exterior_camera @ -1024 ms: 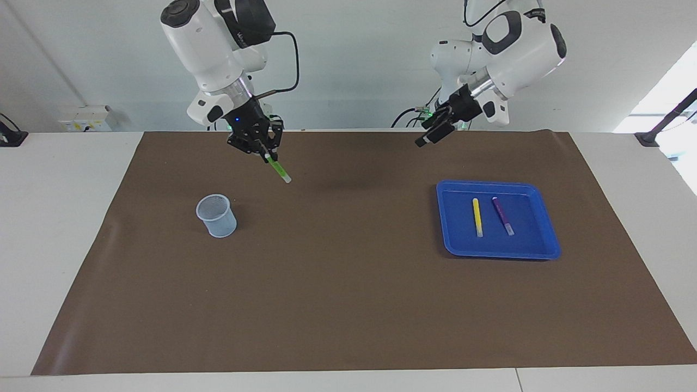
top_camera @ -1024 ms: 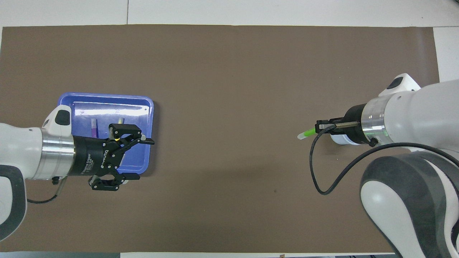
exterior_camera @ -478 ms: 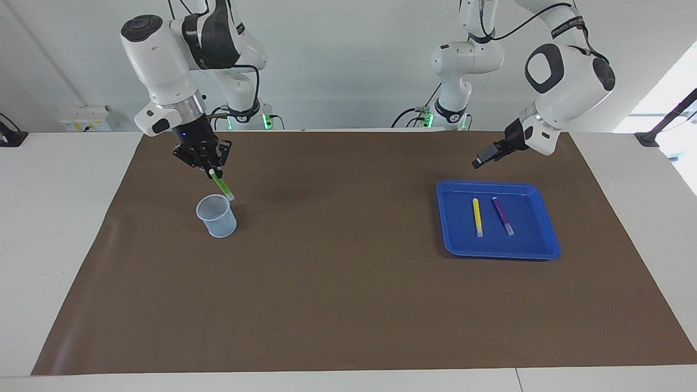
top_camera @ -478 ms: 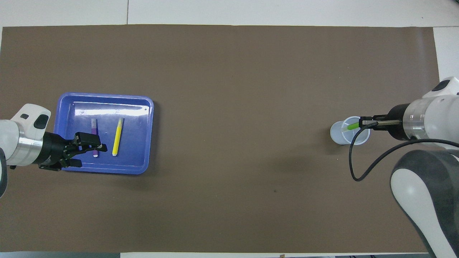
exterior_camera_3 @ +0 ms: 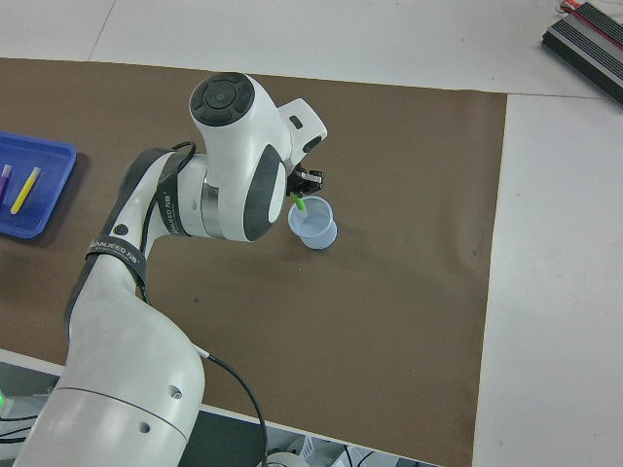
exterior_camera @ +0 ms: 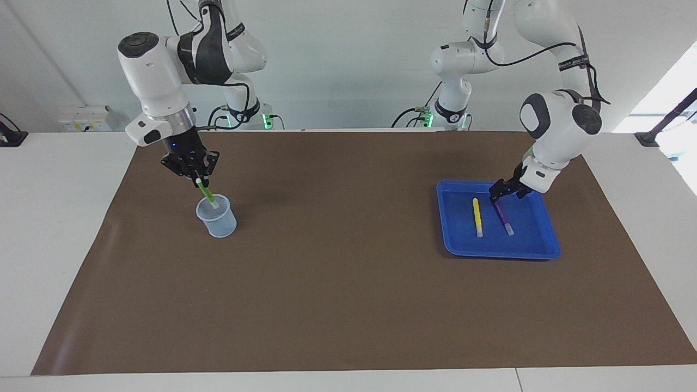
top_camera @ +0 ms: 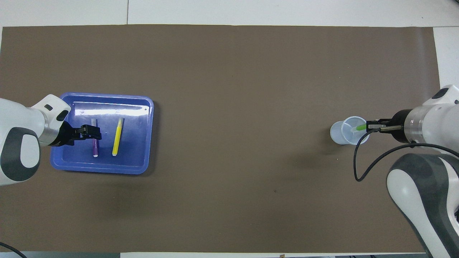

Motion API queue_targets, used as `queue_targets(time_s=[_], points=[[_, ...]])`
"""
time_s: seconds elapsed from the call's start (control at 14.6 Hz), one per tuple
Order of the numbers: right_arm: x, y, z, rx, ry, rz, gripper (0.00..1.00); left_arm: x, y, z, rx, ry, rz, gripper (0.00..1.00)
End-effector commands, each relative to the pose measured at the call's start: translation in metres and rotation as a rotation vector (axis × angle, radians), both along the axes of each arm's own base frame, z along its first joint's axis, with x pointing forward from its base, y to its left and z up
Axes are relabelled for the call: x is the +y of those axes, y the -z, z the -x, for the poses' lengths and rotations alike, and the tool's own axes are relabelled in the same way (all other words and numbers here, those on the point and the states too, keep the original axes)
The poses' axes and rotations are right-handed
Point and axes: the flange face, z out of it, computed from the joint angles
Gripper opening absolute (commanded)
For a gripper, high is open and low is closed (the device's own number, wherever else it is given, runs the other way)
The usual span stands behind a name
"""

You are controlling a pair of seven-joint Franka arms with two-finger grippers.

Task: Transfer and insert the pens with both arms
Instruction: 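Insert the green pen into the cup and open the right gripper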

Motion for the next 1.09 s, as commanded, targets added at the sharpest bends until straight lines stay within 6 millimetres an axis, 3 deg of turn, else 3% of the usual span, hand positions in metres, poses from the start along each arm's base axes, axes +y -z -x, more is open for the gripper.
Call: queue_targets(time_s=[0.0, 0.48, 0.75, 1.02], points=[[-0.007, 0.017, 0.007, -0.03, -0.02, 0.02, 0.0, 0.003, -0.008, -0.006, -0.03, 0.022, -0.017, 1.0], [-0.007, 0.05, -0.006, -0.047, -0.035, 0.041, 0.0, 0.003, -0.015, -0.012, -0.037, 0.024, -0.017, 1.0], [-0.006, 0.073, 0.002, -0.068, -0.044, 0.051, 0.0, 0.004, -0.01, -0.015, -0.063, 0.027, -0.021, 1.0], [-0.005, 0.081, 0.002, -0.065, -0.042, 0.05, 0.0, 0.001, 0.024, -0.025, -0.067, 0.033, -0.024, 0.94]])
